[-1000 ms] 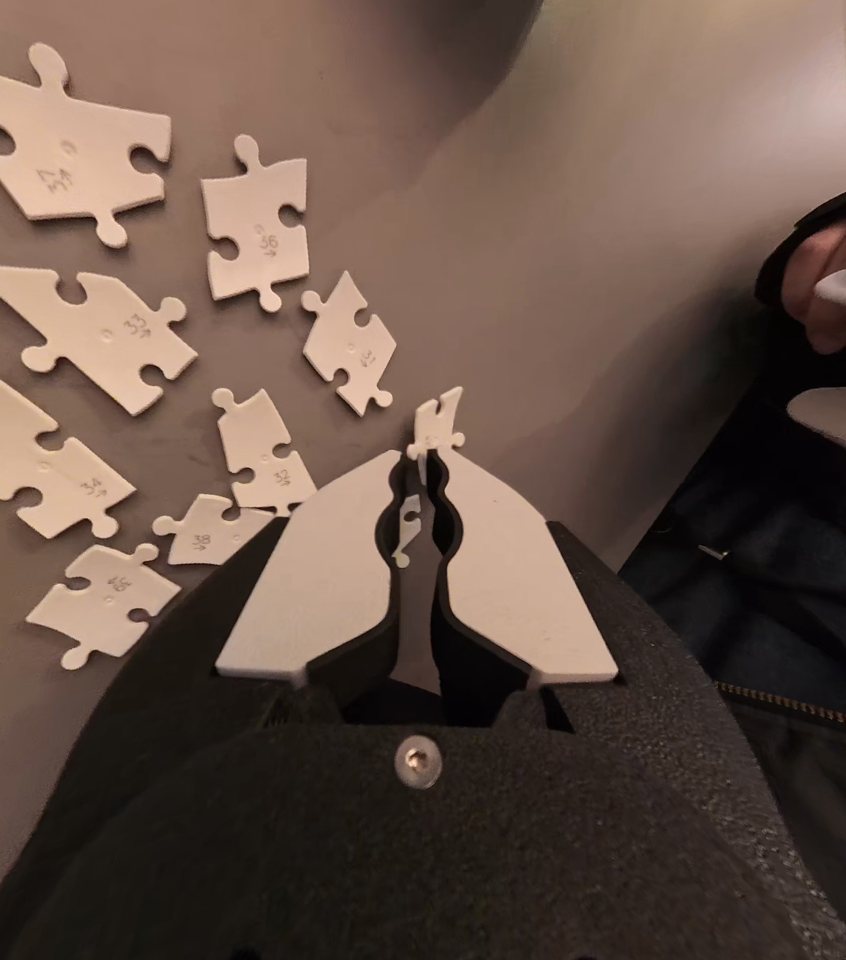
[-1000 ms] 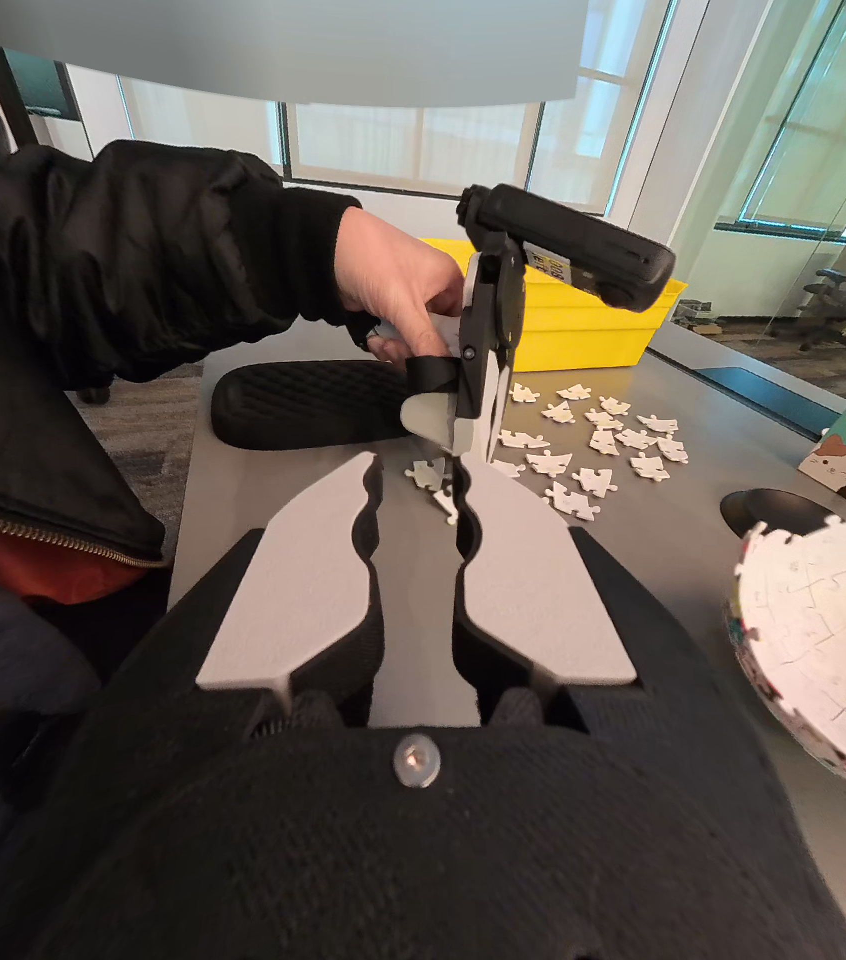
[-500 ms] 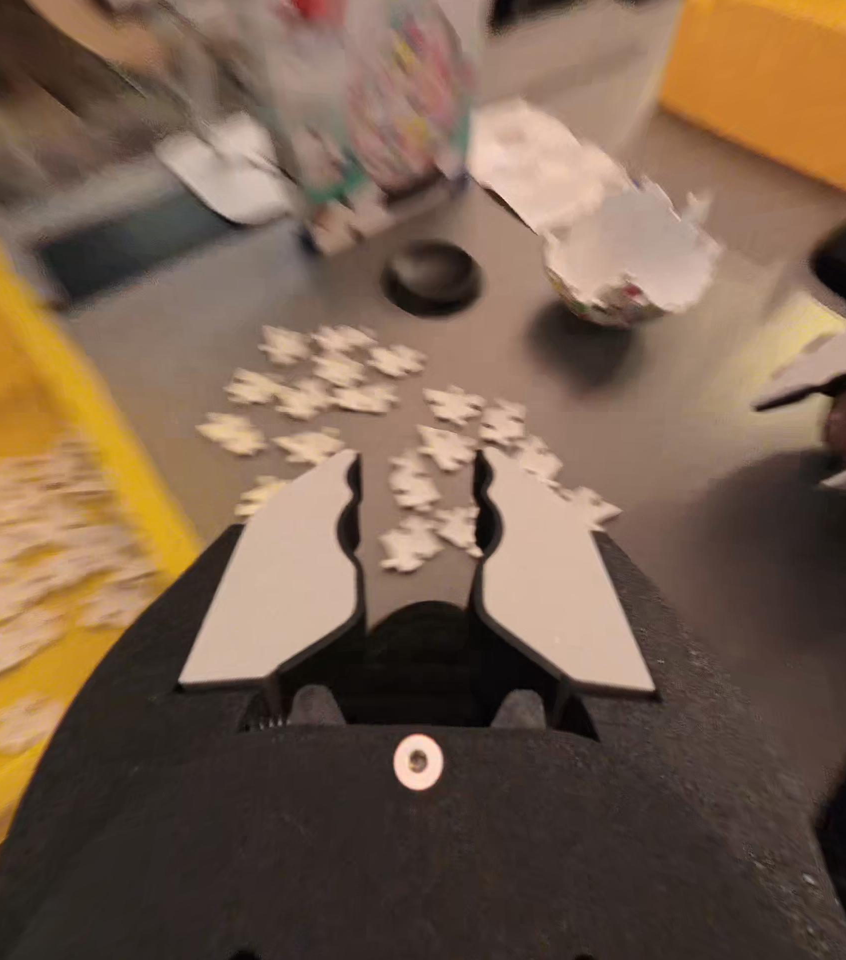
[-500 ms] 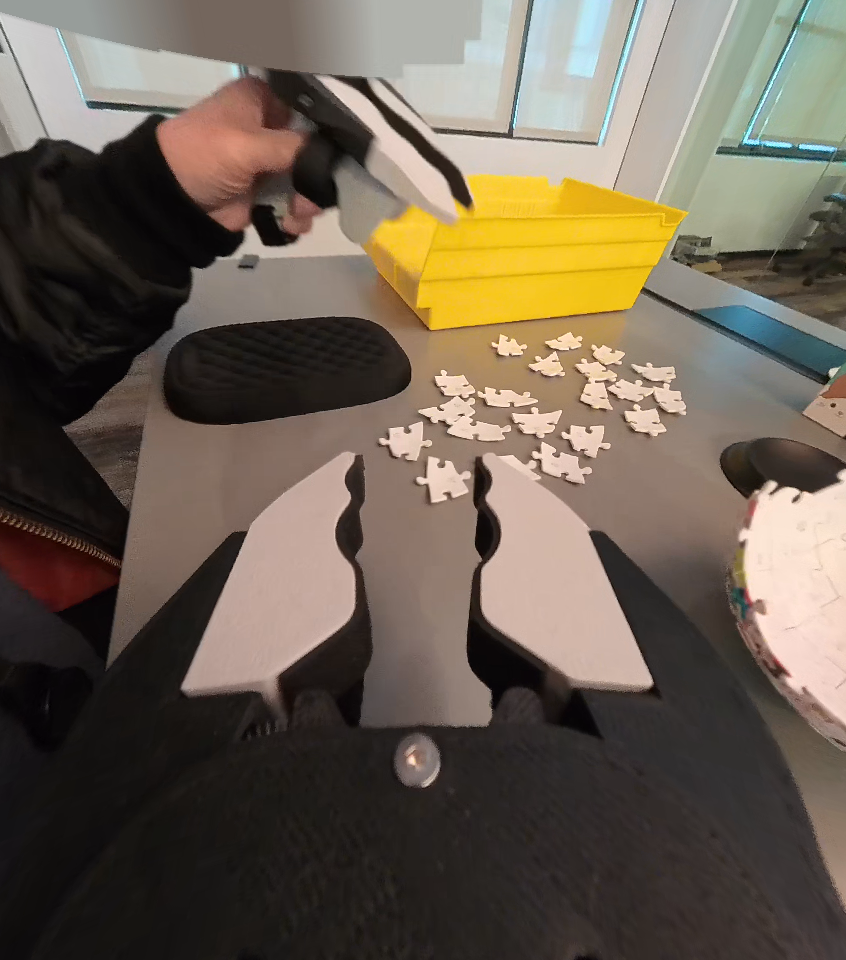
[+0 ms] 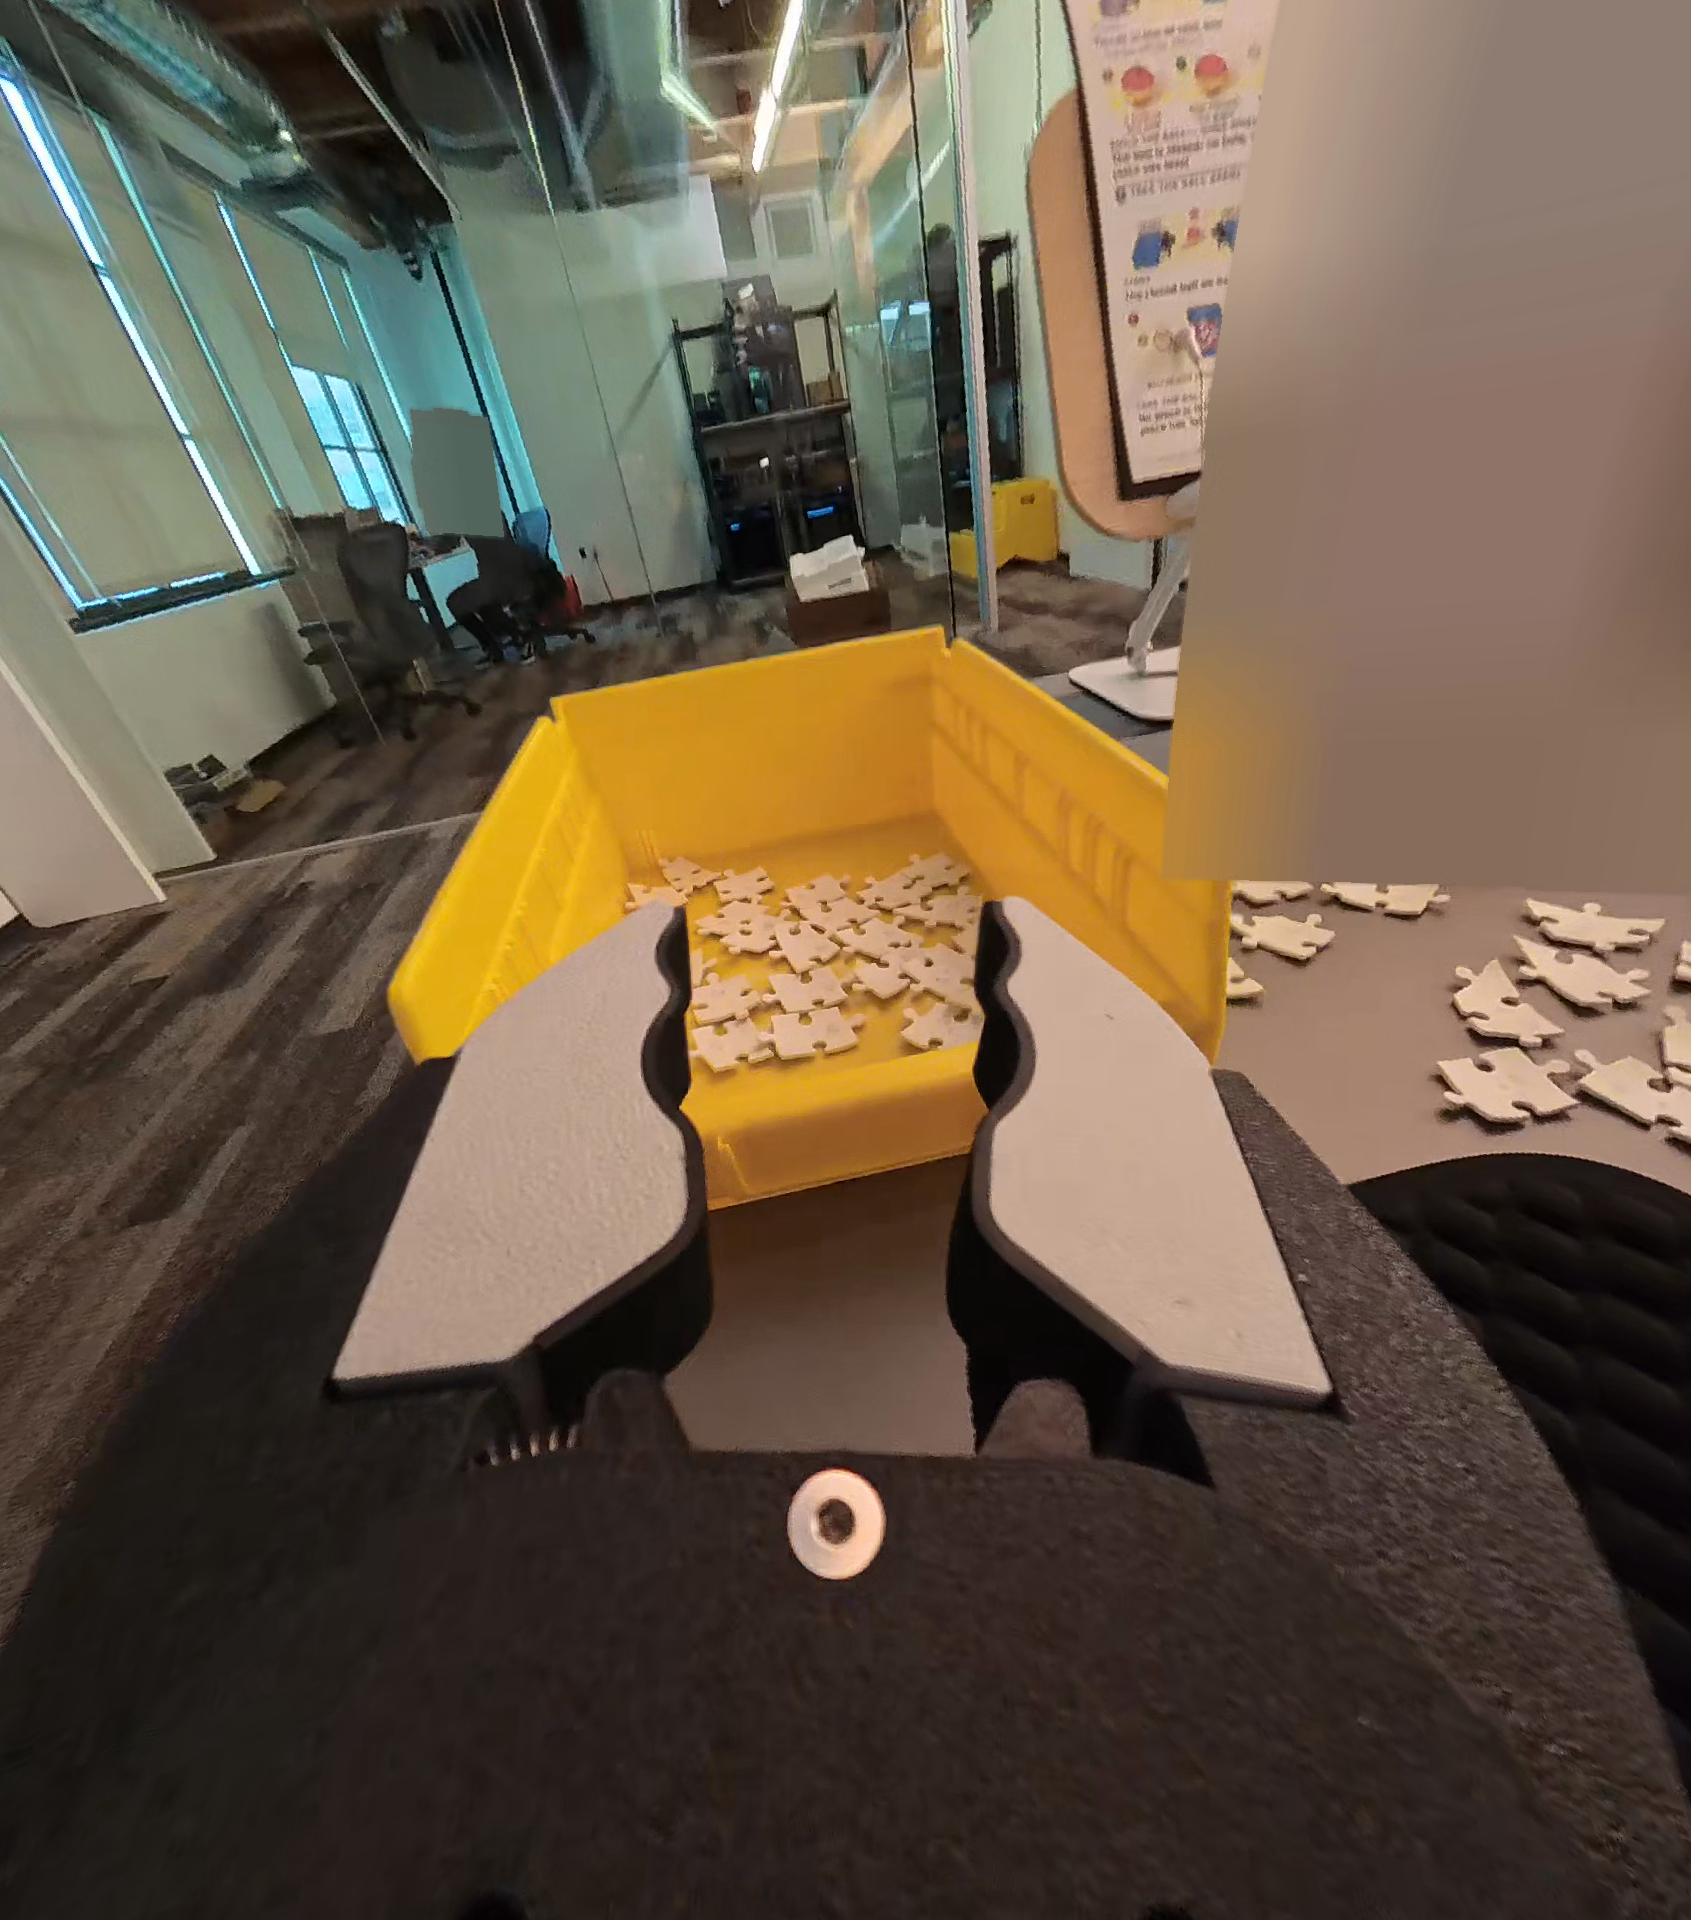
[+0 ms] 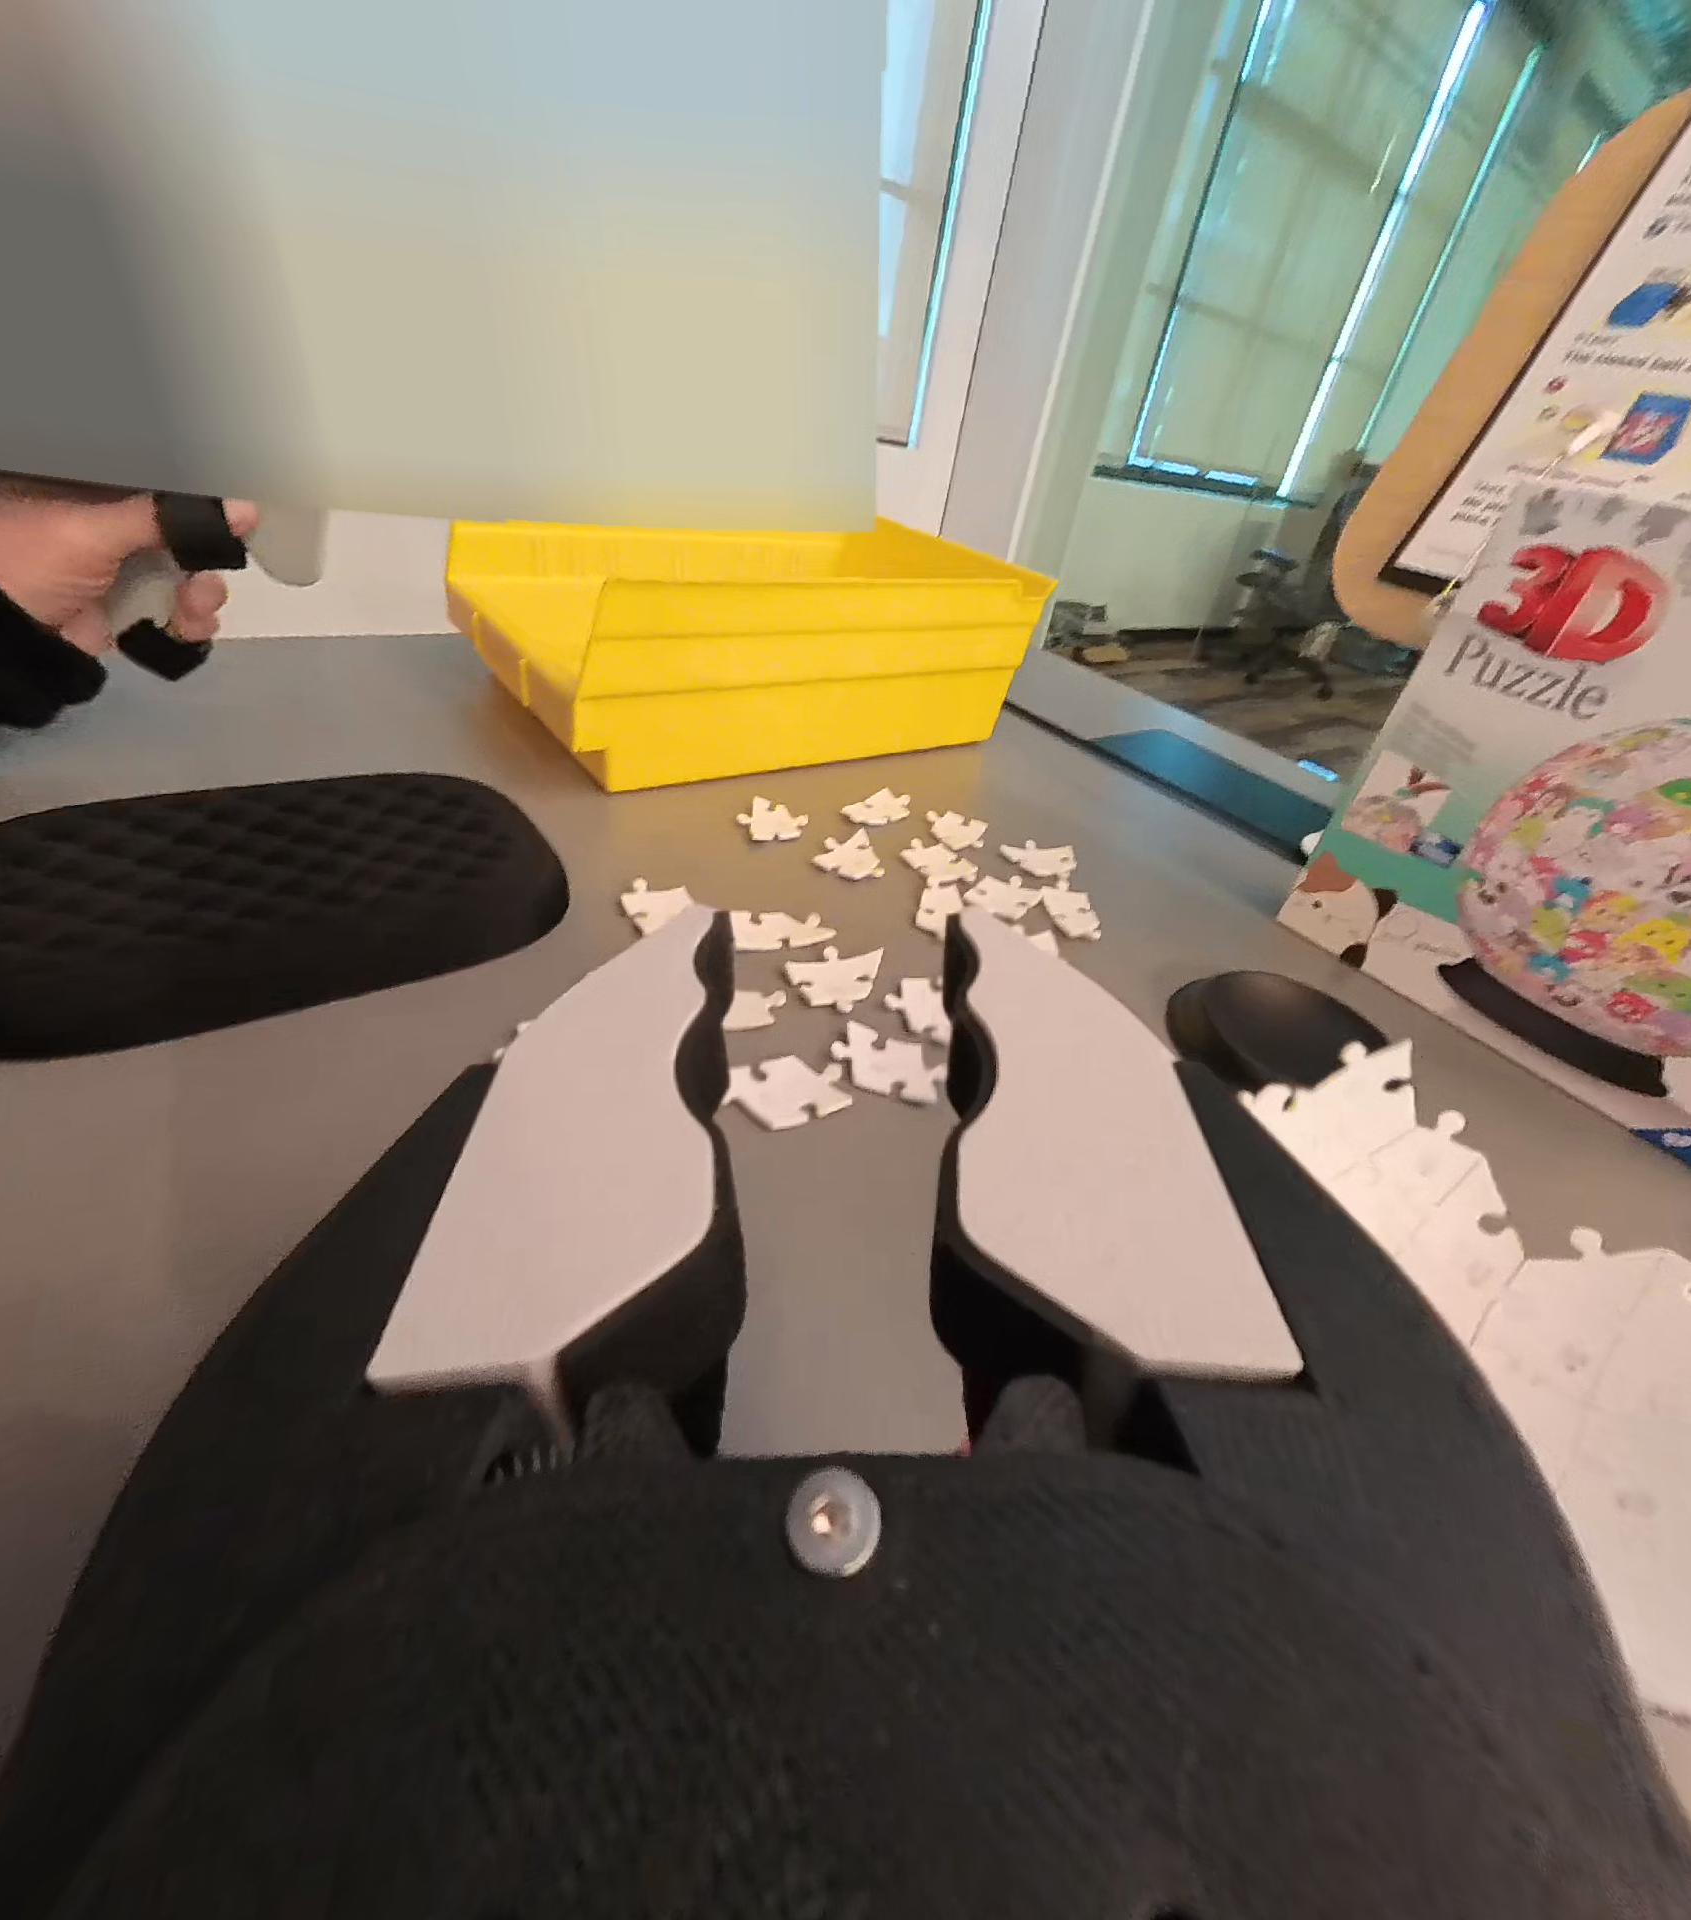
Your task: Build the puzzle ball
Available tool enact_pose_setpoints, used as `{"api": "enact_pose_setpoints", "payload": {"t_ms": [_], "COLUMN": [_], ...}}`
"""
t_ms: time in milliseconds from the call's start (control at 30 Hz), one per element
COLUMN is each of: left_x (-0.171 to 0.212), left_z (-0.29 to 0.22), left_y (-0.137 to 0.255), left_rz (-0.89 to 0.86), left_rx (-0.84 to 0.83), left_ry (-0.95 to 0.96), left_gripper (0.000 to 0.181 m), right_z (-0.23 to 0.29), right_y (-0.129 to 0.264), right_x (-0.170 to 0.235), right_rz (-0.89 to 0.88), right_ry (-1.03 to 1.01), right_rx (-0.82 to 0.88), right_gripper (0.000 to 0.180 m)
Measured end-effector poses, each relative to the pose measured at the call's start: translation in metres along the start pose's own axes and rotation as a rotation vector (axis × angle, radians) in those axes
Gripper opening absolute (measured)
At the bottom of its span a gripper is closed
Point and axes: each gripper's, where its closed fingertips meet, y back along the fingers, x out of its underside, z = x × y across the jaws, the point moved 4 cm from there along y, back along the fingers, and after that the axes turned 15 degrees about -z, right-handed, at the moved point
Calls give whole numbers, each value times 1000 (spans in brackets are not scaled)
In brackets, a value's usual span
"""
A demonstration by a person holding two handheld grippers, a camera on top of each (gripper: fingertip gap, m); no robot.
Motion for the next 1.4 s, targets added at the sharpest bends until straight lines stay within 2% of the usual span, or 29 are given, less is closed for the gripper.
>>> {"api": "enact_pose_setpoints", "payload": {"t_ms": [167,333,500,667,800,1100,1400], "left_x": [13,24,28,31,33,31,14], "left_z": [9,12,5,6,4,7,13], "left_y": [5,7,6,7,8,9,7], "left_rz": [-9,42,77,92,107,87,-36], "left_rx": [13,22,61,60,71,58,44], "left_ry": [127,230,205,227,221,215,171], "left_gripper": [46,44,41,41,40,39,36], "right_z": [2,-2,0,7,7,15,35], "right_y": [-19,-30,-34,-34,-35,-39,-39], "right_x": [-9,-5,1,3,12,17,-4], "right_rz": [-119,-132,-83,-82,-56,-31,-86], "right_ry": [1,-28,68,81,-9,-56,-233], "right_rx": [11,34,26,-30,-76,-134,-189], "right_gripper": [31,32,34,34,24,24,24]}}
